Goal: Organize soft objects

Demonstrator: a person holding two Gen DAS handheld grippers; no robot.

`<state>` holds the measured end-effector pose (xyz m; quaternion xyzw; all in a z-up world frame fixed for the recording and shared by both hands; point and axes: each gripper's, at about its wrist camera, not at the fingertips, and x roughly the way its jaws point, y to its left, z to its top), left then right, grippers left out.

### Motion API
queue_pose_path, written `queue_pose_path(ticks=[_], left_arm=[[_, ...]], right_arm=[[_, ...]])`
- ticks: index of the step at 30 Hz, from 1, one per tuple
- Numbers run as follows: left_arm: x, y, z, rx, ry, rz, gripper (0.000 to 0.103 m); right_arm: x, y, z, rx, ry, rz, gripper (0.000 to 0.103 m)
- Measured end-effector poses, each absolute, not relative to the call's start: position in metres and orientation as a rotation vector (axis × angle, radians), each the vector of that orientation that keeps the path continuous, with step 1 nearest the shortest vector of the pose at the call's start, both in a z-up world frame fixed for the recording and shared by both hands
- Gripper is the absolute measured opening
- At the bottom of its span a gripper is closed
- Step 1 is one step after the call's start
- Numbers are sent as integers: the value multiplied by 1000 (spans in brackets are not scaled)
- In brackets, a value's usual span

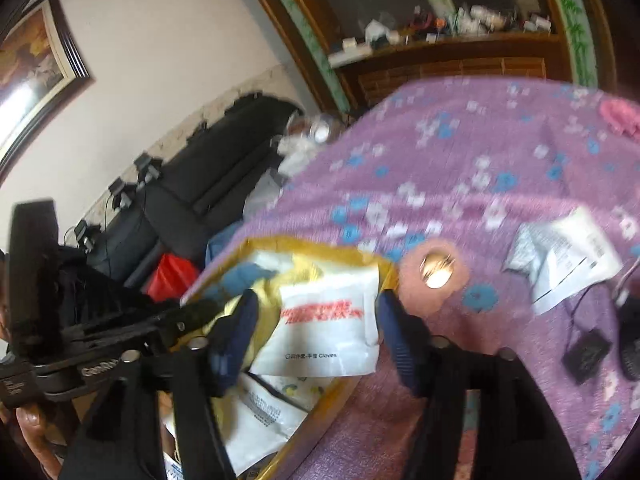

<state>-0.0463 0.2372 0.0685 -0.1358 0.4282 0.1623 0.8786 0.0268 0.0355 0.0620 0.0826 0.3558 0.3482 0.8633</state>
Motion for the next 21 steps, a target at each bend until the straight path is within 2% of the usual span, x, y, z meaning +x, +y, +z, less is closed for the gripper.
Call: queue_pose_path(ticks=[7,12,17,21], left_arm=[[-58,218,91,-269,848,317,66],[-47,179,109,-198,841,216,66],[-2,143,111,-178,917,58,66],[60,108,89,-45,1030,24,66]], right_arm=[[38,4,82,194,652,600,69],[71,-27,80,212,745,539,70],[91,-64,70,367,796,464,71],[101,-86,61,499,832,446,74]])
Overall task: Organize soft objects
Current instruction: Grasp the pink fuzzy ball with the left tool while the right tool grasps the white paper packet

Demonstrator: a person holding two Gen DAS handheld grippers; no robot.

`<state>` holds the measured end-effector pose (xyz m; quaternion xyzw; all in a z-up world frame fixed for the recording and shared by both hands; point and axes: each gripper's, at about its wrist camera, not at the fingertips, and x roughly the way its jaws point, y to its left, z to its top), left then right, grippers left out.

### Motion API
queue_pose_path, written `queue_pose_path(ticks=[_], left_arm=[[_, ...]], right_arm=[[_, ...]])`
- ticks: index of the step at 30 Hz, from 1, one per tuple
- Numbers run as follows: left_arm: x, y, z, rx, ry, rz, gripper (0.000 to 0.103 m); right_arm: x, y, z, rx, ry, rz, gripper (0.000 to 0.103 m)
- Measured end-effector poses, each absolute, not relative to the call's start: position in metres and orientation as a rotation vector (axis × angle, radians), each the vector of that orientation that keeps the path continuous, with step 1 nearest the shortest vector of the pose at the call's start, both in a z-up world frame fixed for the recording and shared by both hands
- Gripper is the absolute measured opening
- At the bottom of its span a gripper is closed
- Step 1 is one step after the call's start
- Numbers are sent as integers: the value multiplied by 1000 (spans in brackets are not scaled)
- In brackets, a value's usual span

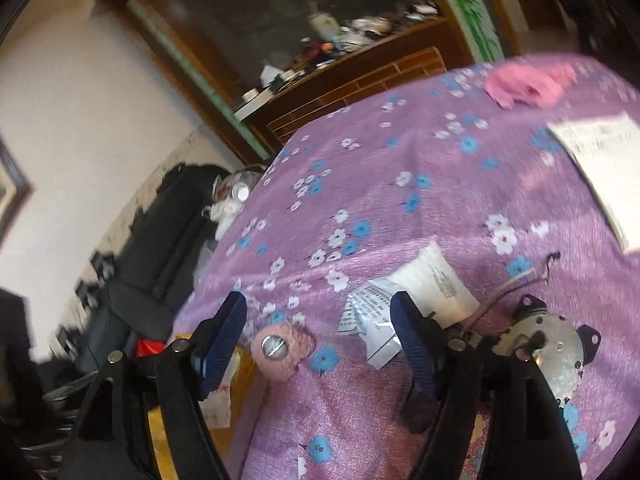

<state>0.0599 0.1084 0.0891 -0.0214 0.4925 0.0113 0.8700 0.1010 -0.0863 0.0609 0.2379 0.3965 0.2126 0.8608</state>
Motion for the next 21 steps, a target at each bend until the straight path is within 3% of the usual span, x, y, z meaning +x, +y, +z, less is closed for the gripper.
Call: queue_pose_path(ticks=[5,10,12,15,21], left_arm=[[110,83,48,20,1194,6,66],[121,70,29,116,1215,65,63],[123,65,21,229,1222,99,44],[121,69,24,215,1204,95,31],[108,84,44,77,1118,56,27]], right_arm=[[103,-96,58,528,854,419,74],[104,-96,59,518,865,424,74],[104,-95,60,504,868,420,74],[105,-96,59,510,873,427,74],[105,-94,59,491,875,420,75]])
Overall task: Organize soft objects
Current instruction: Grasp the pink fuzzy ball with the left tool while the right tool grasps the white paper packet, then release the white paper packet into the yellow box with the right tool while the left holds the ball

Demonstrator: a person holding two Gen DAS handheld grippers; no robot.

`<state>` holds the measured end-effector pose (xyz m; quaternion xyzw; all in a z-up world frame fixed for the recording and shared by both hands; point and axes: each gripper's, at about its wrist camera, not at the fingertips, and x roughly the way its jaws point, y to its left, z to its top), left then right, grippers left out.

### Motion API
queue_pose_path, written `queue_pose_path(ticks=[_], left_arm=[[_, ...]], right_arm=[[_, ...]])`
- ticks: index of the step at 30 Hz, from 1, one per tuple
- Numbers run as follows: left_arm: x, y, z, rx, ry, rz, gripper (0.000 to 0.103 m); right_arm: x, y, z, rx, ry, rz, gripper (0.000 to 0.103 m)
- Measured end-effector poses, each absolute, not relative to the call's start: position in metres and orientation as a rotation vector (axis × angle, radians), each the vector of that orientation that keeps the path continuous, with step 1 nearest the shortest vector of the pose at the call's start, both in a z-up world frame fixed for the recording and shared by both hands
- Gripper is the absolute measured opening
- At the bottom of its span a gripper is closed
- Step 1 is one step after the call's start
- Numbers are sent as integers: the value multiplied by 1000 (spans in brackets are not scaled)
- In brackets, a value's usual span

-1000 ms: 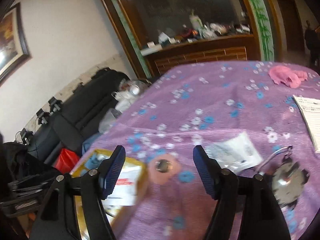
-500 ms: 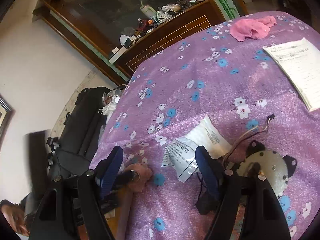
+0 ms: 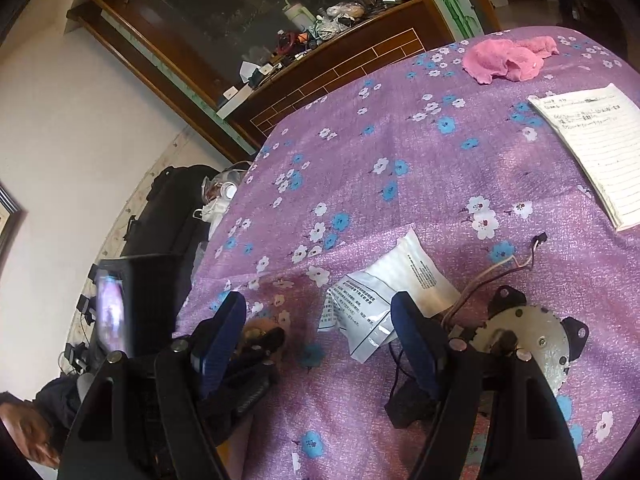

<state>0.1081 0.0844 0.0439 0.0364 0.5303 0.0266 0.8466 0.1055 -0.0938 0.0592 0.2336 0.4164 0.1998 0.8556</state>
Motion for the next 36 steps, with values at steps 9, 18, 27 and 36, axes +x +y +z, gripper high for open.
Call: queue_pose_path(ticks=[9,18,27,36], left_arm=[[9,133,127,-218,864,44,27],[-74,186,114,-411,799,79,27],[-85,189,96,-430,815,58,27],[-86,180,91,-410,829,60,27]], right_arm=[[88,-66,79,367,767,545,75],[90,4,51,-51,737,286,74],[114,1,15,-124,821,139,65],[121,3,7,-170,845,86,47]])
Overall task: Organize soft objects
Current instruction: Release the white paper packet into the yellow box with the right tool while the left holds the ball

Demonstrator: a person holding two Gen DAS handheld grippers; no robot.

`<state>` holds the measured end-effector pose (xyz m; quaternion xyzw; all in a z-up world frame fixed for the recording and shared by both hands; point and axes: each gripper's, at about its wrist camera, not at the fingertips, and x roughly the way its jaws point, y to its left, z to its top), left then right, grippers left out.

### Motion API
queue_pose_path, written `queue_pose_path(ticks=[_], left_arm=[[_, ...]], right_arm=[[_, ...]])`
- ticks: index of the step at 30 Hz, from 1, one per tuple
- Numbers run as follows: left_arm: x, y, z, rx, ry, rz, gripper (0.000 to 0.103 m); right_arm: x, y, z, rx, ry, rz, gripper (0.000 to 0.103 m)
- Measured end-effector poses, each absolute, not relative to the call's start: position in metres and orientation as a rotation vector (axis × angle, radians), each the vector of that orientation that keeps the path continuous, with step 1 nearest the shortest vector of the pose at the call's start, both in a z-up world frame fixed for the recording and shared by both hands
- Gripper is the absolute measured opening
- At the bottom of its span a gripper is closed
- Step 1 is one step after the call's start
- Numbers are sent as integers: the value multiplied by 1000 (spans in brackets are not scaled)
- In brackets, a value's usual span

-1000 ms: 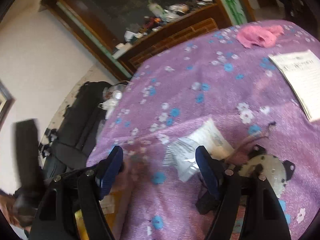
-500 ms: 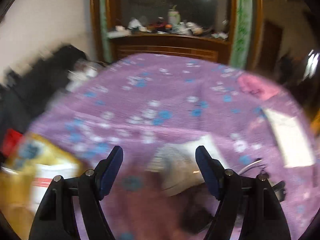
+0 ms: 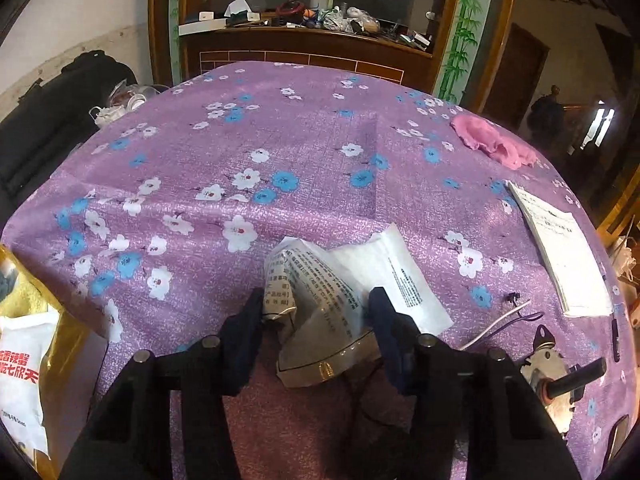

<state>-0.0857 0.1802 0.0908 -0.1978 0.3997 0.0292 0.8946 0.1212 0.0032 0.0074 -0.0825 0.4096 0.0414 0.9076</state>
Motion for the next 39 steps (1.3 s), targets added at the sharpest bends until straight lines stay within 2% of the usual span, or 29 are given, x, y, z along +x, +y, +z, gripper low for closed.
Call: queue_pose_path(ticks=[5,10,17,27,35,39], left_arm=[[-83,176,88,-404,844,62,27],[-82,174,87,-402,847,77,27],[-84,176,88,-401,848,101,27],[-111,196,98,-376,831,159,27],[-106,208,83,-365,857,228,28],[-103,201,82,-301,852,271,33]], right_arm=[[116,-4,15,-112,824,99,32],[112,-35,36,169,852,268,23],[92,-45,64,371,795,545,23],[26,39,76,223,765,895,24],[4,63,66,159,772,854,25],[3,70,61,133,760,847,27]])
